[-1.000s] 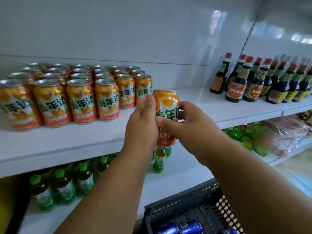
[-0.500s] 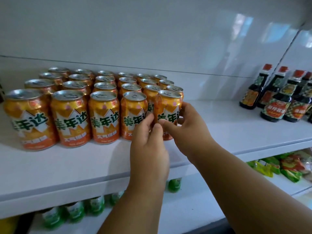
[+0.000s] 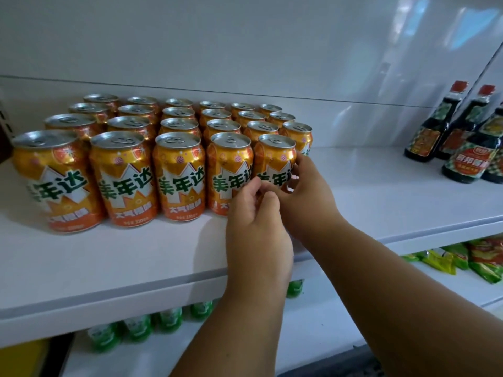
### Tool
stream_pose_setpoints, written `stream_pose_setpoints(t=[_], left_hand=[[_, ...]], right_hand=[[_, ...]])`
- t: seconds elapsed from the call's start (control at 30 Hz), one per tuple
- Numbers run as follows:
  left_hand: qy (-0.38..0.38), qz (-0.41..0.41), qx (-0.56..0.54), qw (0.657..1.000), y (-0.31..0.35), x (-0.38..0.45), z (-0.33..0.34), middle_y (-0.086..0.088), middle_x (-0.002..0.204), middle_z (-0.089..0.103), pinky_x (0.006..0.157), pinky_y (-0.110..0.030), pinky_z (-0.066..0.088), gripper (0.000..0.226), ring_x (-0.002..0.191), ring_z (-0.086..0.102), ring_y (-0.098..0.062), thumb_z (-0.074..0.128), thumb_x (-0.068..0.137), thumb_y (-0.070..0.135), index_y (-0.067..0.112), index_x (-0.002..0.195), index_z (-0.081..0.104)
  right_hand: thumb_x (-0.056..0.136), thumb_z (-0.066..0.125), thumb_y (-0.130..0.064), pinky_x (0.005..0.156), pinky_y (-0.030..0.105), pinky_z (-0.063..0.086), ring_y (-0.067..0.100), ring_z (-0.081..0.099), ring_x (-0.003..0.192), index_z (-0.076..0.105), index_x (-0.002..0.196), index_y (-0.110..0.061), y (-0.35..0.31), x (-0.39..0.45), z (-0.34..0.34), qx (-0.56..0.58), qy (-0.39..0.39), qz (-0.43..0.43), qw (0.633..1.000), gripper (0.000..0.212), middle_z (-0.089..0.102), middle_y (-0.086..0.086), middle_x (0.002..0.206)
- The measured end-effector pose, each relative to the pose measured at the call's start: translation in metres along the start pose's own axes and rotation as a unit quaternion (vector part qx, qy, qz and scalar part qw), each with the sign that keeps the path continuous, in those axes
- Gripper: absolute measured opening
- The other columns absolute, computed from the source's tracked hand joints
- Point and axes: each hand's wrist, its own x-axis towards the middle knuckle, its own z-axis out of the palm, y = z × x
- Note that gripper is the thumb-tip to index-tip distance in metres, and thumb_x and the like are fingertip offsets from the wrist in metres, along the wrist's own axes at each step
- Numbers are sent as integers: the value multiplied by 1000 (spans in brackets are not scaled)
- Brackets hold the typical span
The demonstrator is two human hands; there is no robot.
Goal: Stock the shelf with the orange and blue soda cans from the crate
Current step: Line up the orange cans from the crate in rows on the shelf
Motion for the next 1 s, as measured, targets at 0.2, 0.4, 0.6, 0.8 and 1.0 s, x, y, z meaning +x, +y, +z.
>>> stream_pose_setpoints(t=[0.2, 0.4, 0.6, 0.8, 1.0], left_hand=[[6, -3, 1, 1000, 2, 0, 0, 40, 80, 57, 72, -10, 40, 37, 86, 55, 16, 50, 100, 22, 49, 77, 59], [-3, 3, 11, 1000, 2, 0, 0, 47, 73, 55, 69, -8, 38, 34, 79, 53, 23, 50, 100, 24, 48, 78, 58], [33, -1, -8, 999, 1, -2, -2, 26, 100, 63, 80, -15, 45, 25, 97, 60, 7, 48, 101, 21, 43, 97, 59], [61, 95, 9, 994, 20, -28, 1, 12, 92, 67, 76, -18, 52, 25, 88, 66, -2, 44, 101, 15, 33, 97, 60], [-46, 151, -9, 987, 29, -91, 18, 7, 92, 67, 85, -25, 55, 25, 88, 66, -10, 44, 101, 7, 27, 97, 59]], right_hand=[[80, 79, -30, 79, 20, 52, -5, 63, 94, 49, 113, -45, -1, -2, 3, -2, 17, 4, 1000, 47, 66, -20, 105], [81, 78, -31, 71, 16, 46, -6, 58, 88, 45, 109, -43, -4, -2, 3, -7, 14, 2, 1000, 46, 62, -21, 100], [80, 80, -33, 62, 4, 39, -17, 55, 83, 43, 122, -36, -11, -14, -2, -10, 25, 8, 1000, 57, 55, -22, 102], [85, 74, -31, 89, 19, 46, -1, 53, 107, 46, 133, -29, -32, -66, -30, -65, 110, -71, 989, 55, 53, -11, 122], [87, 70, -23, 86, 11, 45, -3, 53, 105, 49, 119, -32, -49, -138, -100, -96, 173, -113, 974, 39, 54, -11, 118]])
